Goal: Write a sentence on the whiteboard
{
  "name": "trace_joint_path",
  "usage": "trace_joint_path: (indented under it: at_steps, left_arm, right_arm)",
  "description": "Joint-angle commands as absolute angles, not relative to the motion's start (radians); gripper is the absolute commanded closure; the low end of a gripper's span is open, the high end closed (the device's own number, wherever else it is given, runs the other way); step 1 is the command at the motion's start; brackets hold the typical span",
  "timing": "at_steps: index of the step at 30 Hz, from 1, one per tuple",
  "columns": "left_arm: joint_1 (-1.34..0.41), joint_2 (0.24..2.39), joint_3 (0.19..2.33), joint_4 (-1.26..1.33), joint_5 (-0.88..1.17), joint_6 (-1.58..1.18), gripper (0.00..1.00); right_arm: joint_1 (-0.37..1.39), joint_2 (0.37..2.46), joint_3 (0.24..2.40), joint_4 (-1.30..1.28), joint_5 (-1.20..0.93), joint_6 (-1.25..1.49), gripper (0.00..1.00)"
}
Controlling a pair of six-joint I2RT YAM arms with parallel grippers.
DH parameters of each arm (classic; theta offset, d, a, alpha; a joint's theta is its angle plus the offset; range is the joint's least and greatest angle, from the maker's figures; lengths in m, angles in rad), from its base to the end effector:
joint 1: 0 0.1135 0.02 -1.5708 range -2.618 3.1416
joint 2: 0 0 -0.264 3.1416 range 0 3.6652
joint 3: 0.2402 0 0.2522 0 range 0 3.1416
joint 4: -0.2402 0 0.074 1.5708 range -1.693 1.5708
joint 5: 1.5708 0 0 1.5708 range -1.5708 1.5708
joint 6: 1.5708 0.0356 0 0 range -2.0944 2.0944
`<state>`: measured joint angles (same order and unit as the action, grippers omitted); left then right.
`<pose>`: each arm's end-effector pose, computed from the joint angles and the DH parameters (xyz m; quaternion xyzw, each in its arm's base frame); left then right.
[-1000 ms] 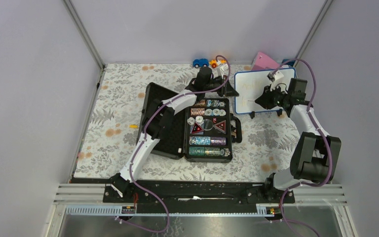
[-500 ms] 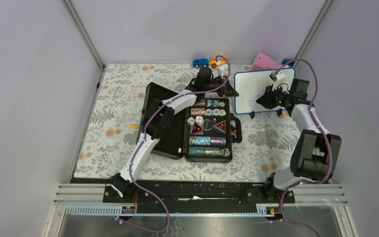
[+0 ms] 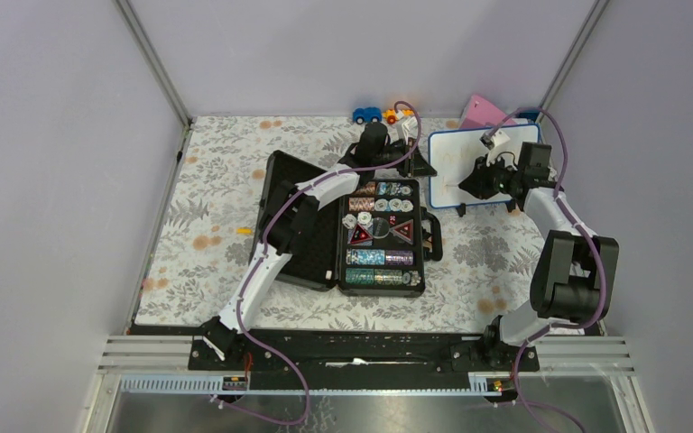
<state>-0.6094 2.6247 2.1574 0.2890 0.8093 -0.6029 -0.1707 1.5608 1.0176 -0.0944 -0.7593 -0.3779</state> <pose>0.4709 -0.3601 0.1697 0.2548 0.7045 -0.5841 0.3124 0.3375 -0.0333 0.2428 -0.2516 0.8078 0.2054 0.4919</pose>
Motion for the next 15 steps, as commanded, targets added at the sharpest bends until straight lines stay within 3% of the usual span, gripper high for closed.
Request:
trace_joint_path:
  at_steps: [1, 15]
  left_arm:
    - [-0.592, 2.570, 2.153, 0.296, 0.804, -0.606, 1.00]
    - [-0.592, 2.573, 2.154, 0.300, 0.804, -0.609, 1.00]
  right_arm:
    - [-0.168, 1.574, 1.066, -0.059, -0.738, -0.375, 1.00]
    - [-0.167, 1.602, 1.090, -0.049, -0.707, -0.376, 1.00]
